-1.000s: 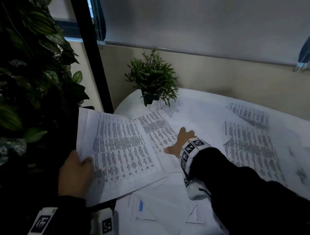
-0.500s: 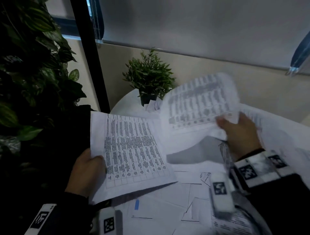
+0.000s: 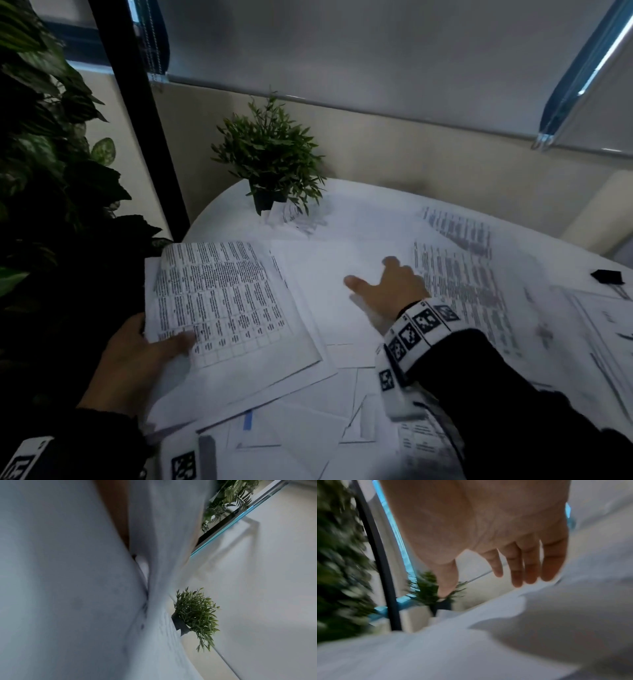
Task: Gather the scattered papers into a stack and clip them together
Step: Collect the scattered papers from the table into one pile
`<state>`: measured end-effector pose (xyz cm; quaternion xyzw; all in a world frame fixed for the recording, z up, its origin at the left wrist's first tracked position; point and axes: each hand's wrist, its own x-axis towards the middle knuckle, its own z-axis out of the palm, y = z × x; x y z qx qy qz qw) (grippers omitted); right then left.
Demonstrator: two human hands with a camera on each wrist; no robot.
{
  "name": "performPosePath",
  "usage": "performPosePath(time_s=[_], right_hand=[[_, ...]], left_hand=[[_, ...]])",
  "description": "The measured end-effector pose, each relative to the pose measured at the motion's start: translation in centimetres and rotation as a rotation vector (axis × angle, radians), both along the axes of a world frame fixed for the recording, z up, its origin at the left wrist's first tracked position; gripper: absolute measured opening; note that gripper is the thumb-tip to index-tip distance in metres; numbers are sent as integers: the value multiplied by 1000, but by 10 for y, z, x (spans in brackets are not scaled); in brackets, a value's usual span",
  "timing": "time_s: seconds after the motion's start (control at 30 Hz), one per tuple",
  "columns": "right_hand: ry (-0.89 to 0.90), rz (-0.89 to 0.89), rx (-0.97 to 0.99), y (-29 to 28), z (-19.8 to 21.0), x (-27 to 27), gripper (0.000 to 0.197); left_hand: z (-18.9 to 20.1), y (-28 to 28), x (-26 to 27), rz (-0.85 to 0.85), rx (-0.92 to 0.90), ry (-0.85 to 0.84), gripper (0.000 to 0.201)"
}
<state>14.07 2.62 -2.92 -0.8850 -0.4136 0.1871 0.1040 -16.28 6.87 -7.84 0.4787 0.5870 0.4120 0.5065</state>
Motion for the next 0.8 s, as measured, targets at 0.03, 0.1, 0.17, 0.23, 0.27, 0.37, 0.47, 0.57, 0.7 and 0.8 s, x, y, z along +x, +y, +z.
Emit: performPosePath(time_s=[0.03, 0.1, 0.17, 0.23, 0.27, 0.37, 0.47, 0.57, 0.7, 0.8], right_hand=[[-116, -47, -100, -1, -3, 13, 99], [-140, -89, -261, -3, -10, 29, 109], [-75, -116, -277, 0, -18, 35, 114], [37, -147, -198, 3, -18, 39, 104], [104, -178, -131, 3, -16, 45, 96], [319, -281, 208, -7, 10, 61, 76], [175, -103, 709, -26, 60, 49, 36], [-63, 377, 941, -39, 91, -14, 32], [-217, 959, 516, -42, 28, -83, 53], [-317, 1214, 297, -41, -10, -95, 50]], left_hand=[[-2, 2, -3, -9, -5, -12, 40], [1, 0, -2, -23, 19, -17, 43], [3, -2, 1, -21, 12, -55, 38], [1, -1, 2, 11, -3, -108, 32], [0, 1, 2, 32, 1, -106, 32], [-1, 6, -4, 47, 7, -23, 33], [0, 8, -8, 34, -29, 46, 25], [3, 11, -9, -21, -135, -7, 27], [7, 5, -13, 7, -195, -250, 23], [9, 1, -17, 14, -260, -393, 56]])
